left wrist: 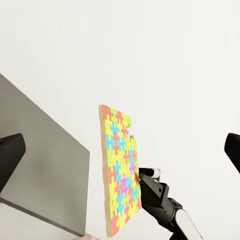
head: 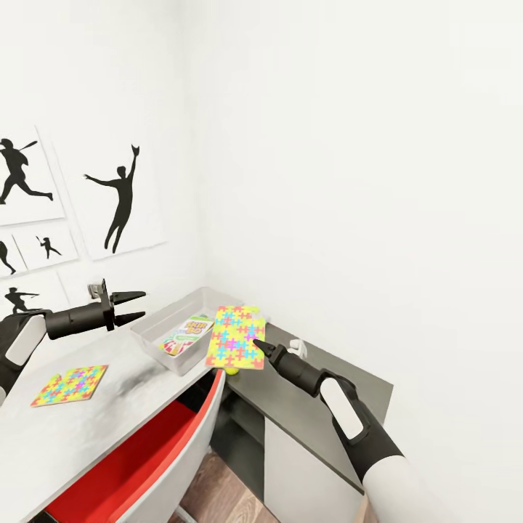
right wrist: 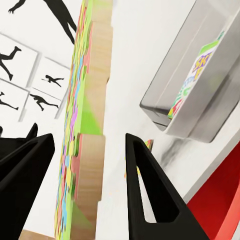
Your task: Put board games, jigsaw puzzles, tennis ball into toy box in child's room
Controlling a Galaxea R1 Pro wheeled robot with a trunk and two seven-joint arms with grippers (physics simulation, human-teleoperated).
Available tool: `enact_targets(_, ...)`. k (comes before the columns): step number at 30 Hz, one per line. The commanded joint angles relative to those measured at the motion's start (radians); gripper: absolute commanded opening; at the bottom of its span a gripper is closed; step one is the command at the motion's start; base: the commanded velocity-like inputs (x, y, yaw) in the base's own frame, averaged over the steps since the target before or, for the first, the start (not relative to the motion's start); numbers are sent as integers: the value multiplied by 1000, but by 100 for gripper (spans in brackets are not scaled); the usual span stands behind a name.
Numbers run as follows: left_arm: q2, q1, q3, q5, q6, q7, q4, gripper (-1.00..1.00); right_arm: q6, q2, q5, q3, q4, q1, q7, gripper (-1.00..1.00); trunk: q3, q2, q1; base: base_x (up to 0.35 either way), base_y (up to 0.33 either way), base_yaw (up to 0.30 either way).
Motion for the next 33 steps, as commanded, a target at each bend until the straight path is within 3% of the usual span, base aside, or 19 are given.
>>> enact_targets(1, 1, -1, -4, 3, 3, -3, 1, 100, 6, 0, -6, 0, 0, 0, -1, -100, 0, -1, 0, 0, 0, 3)
enact_targets(15, 5, -1, -2, 8, 3, -3, 1, 100, 14, 3, -12, -2, 0, -1, -6, -100, 0, -1, 0, 0, 0, 0)
enact_targets(19, 4, 0, -2, 8, 3, -3, 1, 100, 38, 6, -19, -4, -30, -24, -24, -100, 0, -1, 0, 0, 0, 0)
enact_targets(22, 6, 0, -1, 7, 3, -3, 2, 100, 78, 14, -25, -7, -76, -74, -103, -100, 0, -1, 0, 2, 0, 0)
enact_targets(24, 8, 0, 0, 7, 3, -3, 3, 100, 101, 37, -39, -10, -101, -119, -194, -100, 0, -1, 0, 35, 0, 0)
enact_targets(25, 10, 0, 0, 7, 3, -3, 4, 100, 107, 53, -53, -11, -107, -141, -242, -100, 0, -1, 0, 57, 0, 0)
enact_targets(28, 26, 0, -1, 10, 3, -3, 5, 100, 110, 57, -119, -13, -115, -206, -382, -100, 0, -1, 0, 103, 58, 0)
enact_targets(33, 41, 0, 0, 12, 3, -4, 6, 100, 60, 57, -136, -13, -101, -251, -464, -100, 0, -1, 0, 110, 80, 0)
